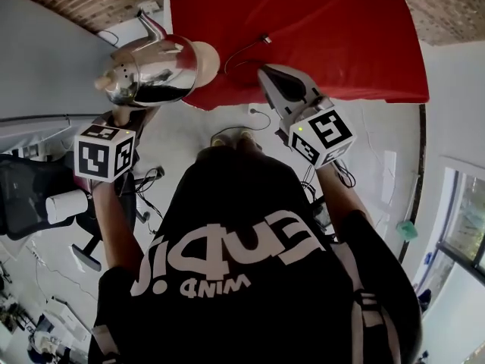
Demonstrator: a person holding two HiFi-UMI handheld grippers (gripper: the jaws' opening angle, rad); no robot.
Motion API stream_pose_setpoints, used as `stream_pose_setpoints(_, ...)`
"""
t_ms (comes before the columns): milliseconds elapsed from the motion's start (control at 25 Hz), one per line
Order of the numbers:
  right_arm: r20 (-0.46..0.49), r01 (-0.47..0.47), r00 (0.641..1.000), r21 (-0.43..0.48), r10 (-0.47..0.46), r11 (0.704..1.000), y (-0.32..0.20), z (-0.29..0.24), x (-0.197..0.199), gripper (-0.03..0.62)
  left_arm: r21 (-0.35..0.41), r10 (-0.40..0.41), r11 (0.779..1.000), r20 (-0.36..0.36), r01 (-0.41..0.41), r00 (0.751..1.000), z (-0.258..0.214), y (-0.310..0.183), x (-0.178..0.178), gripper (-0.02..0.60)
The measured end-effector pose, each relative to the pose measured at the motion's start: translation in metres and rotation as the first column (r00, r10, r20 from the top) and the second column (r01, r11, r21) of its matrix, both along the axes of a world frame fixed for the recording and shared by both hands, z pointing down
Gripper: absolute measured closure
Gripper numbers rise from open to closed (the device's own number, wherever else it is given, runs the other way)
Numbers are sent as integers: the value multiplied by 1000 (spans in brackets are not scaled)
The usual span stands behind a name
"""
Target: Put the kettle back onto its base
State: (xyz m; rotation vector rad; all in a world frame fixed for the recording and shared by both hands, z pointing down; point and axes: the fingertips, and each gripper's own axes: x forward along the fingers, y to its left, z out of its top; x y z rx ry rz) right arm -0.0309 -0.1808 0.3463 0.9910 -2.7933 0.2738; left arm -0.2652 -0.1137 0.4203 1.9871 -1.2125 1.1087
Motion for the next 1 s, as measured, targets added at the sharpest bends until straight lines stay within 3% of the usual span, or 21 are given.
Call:
stream_pose_setpoints(280, 17, 22, 1000, -6, -22, 1000, -13, 2, -4, 573, -22, 4, 1000, 48, -3, 999, 9, -27, -5, 523)
stream_pose_setpoints(1000, 35, 21, 999, -30, -20, 999, -33, 9, 7, 574, -124, 39, 992, 92, -27, 995, 72, -64, 22, 523)
